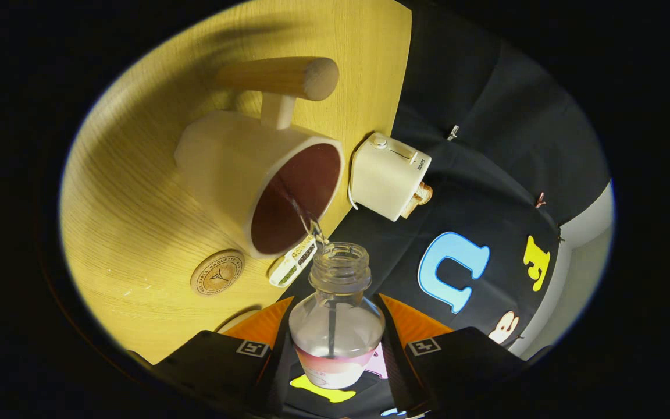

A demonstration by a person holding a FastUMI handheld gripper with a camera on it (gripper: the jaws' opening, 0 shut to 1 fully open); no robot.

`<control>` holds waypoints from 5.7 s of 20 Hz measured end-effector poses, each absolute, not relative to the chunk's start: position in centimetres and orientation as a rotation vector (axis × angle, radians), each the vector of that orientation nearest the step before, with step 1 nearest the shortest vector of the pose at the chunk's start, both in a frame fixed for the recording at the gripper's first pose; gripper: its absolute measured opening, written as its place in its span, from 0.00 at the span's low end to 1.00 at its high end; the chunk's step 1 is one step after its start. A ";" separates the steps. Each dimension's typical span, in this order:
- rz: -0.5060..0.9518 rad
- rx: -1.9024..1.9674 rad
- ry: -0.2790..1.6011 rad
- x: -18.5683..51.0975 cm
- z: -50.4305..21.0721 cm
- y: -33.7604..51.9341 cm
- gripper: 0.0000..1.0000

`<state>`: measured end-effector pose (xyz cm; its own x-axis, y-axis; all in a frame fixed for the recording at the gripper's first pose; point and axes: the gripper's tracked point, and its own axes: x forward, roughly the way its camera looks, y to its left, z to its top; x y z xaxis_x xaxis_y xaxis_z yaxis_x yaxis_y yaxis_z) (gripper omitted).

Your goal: Take the bottle from table, then pour the juice into the cup, finally place the bottle on the coaster

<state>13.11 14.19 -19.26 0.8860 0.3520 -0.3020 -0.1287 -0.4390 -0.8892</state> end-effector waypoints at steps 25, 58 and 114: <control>0.622 -2.064 -0.277 13.5 -18.2 16.0 0.71; 0.645 -1.850 -0.291 12.5 -18.2 15.7 0.71; 0.421 0.064 0.275 24.6 -22.3 5.9 0.76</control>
<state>24.60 5.87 -22.32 0.8760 0.4120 -0.2506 -0.3949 0.9112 0.1179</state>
